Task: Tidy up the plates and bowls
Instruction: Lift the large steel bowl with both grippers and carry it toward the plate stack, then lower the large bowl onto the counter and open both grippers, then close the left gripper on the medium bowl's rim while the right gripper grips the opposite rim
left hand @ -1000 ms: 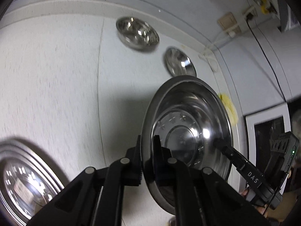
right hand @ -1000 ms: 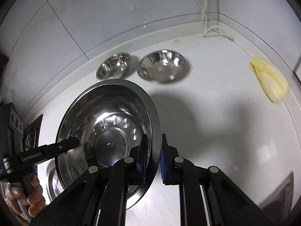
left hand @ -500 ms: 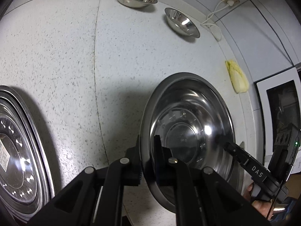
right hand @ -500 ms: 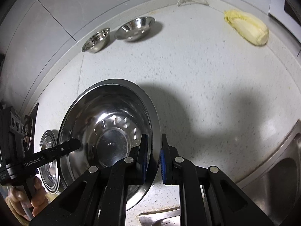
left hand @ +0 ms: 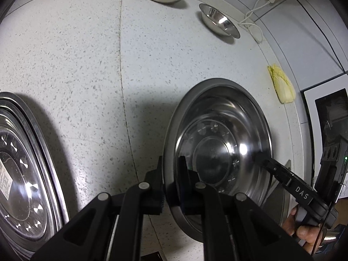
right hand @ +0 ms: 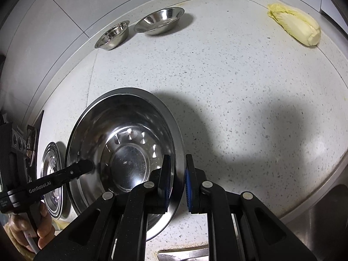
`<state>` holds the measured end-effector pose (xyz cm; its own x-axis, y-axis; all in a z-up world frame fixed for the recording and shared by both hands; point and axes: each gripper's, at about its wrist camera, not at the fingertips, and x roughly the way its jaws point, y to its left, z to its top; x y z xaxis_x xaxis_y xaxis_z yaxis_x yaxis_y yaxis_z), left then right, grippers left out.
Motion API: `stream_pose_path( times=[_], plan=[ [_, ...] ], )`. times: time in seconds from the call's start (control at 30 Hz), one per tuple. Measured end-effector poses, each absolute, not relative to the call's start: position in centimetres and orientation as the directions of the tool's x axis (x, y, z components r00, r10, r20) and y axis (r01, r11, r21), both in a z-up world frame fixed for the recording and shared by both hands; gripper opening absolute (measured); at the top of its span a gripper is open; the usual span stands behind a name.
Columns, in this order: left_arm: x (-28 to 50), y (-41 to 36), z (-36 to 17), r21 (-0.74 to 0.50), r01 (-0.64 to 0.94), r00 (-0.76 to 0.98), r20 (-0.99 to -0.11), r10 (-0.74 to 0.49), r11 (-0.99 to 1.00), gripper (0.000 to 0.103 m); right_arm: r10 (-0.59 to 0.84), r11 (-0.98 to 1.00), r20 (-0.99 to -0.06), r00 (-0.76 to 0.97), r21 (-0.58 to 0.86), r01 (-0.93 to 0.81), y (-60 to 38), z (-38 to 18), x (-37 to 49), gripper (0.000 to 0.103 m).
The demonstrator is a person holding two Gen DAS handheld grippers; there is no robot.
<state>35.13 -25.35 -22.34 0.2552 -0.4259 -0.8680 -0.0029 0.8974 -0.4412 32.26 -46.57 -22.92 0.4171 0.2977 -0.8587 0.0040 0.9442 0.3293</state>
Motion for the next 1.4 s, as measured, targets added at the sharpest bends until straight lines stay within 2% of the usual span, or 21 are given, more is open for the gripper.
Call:
stream_pose_path(
  times=[0.07, 0.13, 0.17, 0.37, 0.43, 0.5, 0.57, 0.6, 0.7, 0.9, 1.0, 1.4],
  plan=[
    [35.2, -25.3, -22.2, -0.444, -0.003, 0.259, -0.866, -0.429, 0.896, 0.01, 0.299, 0.944, -0.859, 0.417, 0.33, 0.002, -46.5, -22.9, 32.3, 0.011],
    [35.3, -24.8, -22.0, -0.459, 0.0, 0.259, -0.858, -0.443, 0.888, 0.019, 0.299, 0.945, -0.858, 0.417, 0.328, -0.002, -46.5, -22.9, 32.3, 0.011],
    [35.3, -24.6, -21.8, -0.462, -0.002, 0.268, -0.854, -0.445, 0.887, 0.029, 0.301, 0.944, -0.858, 0.417, 0.33, -0.003, -46.5, -22.9, 32.3, 0.011],
    [35.8, -23.3, -20.2, -0.437, 0.013, 0.307, -0.854, -0.42, 0.899, 0.044, 0.298, 0.946, -0.854, 0.426, 0.323, -0.016, -46.7, -22.2, 32.2, 0.013],
    [36.3, -22.8, -19.6, -0.431, 0.01, 0.312, -0.856, -0.412, 0.902, 0.048, 0.297, 0.947, -0.851, 0.433, 0.32, -0.019, -46.9, -21.7, 32.2, 0.024],
    [37.3, -22.3, -19.1, -0.449, -0.004, 0.303, -0.852, -0.427, 0.893, 0.049, 0.289, 0.95, -0.848, 0.445, 0.31, -0.028, -47.1, -21.1, 32.4, 0.042],
    [38.5, -22.0, -18.4, -0.466, -0.016, 0.297, -0.847, -0.441, 0.884, 0.054, 0.278, 0.955, -0.842, 0.463, 0.295, -0.037, -47.3, -20.2, 32.8, 0.049],
    [39.4, -22.0, -18.0, -0.479, -0.021, 0.292, -0.842, -0.453, 0.877, 0.057, 0.275, 0.956, -0.837, 0.474, 0.291, -0.041, -47.6, -19.5, 33.5, 0.055],
    [42.1, -22.3, -16.5, -0.505, -0.028, 0.304, -0.826, -0.474, 0.863, 0.058, 0.272, 0.957, -0.821, 0.502, 0.283, -0.055, -48.4, -17.7, 35.7, 0.066],
    [48.7, -24.2, -15.3, -0.535, -0.047, 0.308, -0.811, -0.498, 0.843, 0.058, 0.274, 0.959, -0.81, 0.519, 0.268, -0.089, -49.5, -15.2, 42.4, 0.071],
    [52.1, -25.1, -16.0, -0.534, -0.08, 0.298, -0.819, -0.491, 0.842, 0.058, 0.278, 0.958, -0.809, 0.518, 0.272, -0.089, -49.7, -14.6, 46.4, 0.079],
    [62.2, -29.5, -19.5, -0.537, -0.131, 0.323, -0.818, -0.477, 0.833, 0.058, 0.241, 0.97, -0.856, 0.458, 0.233, -0.075, -48.6, -17.9, 58.6, 0.079]
  ],
)
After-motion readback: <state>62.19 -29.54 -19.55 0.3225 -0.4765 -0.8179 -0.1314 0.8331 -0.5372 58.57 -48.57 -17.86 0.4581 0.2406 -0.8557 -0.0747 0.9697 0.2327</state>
